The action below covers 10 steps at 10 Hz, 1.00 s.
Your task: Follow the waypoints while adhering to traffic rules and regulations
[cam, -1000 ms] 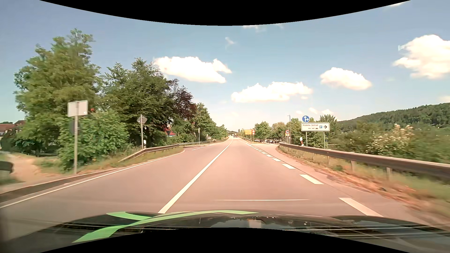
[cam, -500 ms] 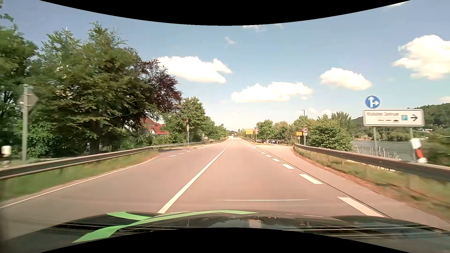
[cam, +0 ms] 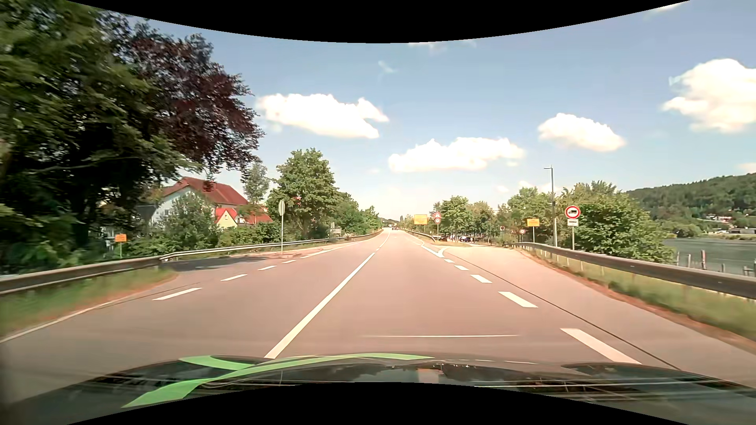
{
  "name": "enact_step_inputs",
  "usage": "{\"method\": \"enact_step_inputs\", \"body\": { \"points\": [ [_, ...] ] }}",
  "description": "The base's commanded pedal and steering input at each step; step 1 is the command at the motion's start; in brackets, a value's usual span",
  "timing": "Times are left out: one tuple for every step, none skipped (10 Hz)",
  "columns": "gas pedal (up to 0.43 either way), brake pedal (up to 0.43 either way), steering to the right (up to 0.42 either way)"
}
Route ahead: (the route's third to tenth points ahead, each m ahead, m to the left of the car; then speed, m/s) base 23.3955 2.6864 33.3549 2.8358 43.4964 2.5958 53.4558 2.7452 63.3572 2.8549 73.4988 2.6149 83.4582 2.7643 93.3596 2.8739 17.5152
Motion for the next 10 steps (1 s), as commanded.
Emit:
{"method": "enact_step_inputs", "body": {
  "points": [
    [0.11,0.0,-0.001],
    [0.11,0.0,-0.001],
    [0.118,0.0,-0.001],
    [0.118,0.0,0.0],
    [0.13,0.0,0.0],
    [0.138,0.0,0.0],
    [0.138,0.0,0.001],
    [0.138,0.0,0.0],
    [0.138,0.0,-0.001],
    [0.138,0.0,0.0]
  ]
}}
